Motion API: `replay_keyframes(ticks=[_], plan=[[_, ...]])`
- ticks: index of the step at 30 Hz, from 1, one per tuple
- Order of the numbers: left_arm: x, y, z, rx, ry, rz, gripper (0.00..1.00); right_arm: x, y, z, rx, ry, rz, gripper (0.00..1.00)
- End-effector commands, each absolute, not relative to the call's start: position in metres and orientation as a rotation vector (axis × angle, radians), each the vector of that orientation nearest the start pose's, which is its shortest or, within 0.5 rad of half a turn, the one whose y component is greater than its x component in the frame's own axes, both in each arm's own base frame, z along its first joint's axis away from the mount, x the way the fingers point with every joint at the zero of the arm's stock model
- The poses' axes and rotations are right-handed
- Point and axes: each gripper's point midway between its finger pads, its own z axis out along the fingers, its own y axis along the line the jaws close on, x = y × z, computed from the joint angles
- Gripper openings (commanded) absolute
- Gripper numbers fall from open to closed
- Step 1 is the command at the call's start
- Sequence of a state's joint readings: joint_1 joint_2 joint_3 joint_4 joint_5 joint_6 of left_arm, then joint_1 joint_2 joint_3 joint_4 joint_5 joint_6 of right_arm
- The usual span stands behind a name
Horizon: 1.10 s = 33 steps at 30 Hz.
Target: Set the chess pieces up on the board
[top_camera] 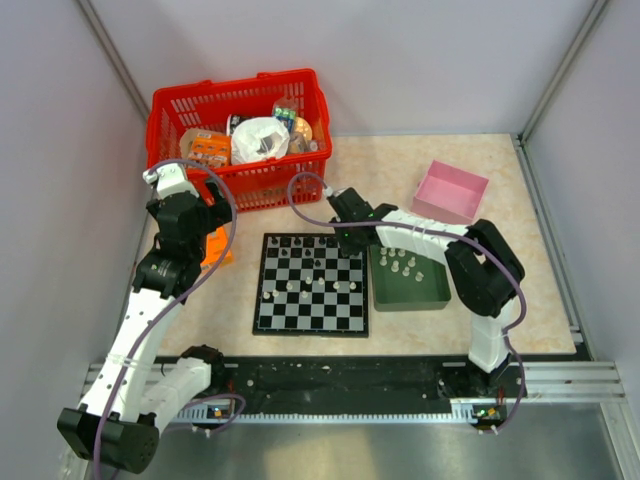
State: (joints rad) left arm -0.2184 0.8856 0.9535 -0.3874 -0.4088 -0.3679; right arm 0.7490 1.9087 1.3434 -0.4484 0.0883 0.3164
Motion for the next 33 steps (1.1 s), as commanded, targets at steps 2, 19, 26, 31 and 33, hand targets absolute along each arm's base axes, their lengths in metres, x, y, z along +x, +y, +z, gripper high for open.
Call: replay_keyframes(ticks=[2, 19, 26, 31, 33], plan=[[0.321, -0.014, 0.3, -0.421, 1.746, -0.053, 0.99, 0.345, 0.31, 0.061, -0.486, 2.5, 0.307, 0.15], [0.322, -0.017, 0.297, -0.421, 1.752, -0.071, 0.99, 0.342, 0.316, 0.076, -0.492, 2.484, 0.366, 0.26], [0.321, -0.018, 0.297, -0.422, 1.75, -0.079, 0.99, 0.336, 0.321, 0.123, -0.501, 2.401, 0.456, 0.31], [0.32, -0.018, 0.298, -0.422, 1.747, -0.083, 0.99, 0.323, 0.333, 0.13, -0.539, 2.387, 0.503, 0.33], [0.32, -0.018, 0.298, -0.424, 1.747, -0.084, 0.99, 0.319, 0.342, 0.123, -0.559, 2.394, 0.512, 0.33]])
